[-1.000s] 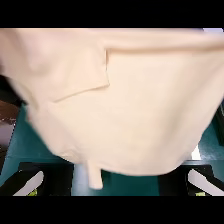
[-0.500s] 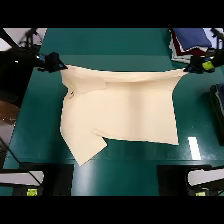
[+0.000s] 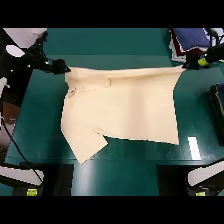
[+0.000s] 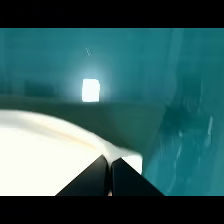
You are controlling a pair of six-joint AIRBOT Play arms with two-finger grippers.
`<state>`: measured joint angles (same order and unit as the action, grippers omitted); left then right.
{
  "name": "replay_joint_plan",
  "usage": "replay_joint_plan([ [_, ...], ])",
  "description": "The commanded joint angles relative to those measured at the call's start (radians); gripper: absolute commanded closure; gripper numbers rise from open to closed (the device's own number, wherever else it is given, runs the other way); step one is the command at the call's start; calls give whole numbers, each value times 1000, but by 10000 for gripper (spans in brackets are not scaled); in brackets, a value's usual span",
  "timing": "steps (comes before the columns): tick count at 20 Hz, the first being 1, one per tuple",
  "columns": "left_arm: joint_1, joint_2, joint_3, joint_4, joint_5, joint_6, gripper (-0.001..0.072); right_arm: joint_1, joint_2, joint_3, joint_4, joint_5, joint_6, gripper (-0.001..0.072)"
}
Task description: Fold the shirts.
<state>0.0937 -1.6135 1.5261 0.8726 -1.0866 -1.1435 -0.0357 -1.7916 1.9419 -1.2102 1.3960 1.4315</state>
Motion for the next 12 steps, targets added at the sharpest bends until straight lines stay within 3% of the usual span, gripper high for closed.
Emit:
replay_joint_plan([
  [1,-1,-4,-52,118,-128,15,686,23,18,-79,-98,89,1,698],
  [7,-1,-4,-202,119,5,14,685,51,106,-402,-82,-92,27,697],
  [9,0,-4,-201,120,1,-35,683,55,121,-452,-31,-132,26,696],
  [10,0,-4,-201,120,-7,-69,555,54,123,-468,2,-141,27,688],
  [11,2,-4,-201,120,-21,-85,224,54,121,-472,24,-137,26,583],
  [12,2,-2,-200,128,-40,-98,52,50,121,-470,43,-125,27,386],
])
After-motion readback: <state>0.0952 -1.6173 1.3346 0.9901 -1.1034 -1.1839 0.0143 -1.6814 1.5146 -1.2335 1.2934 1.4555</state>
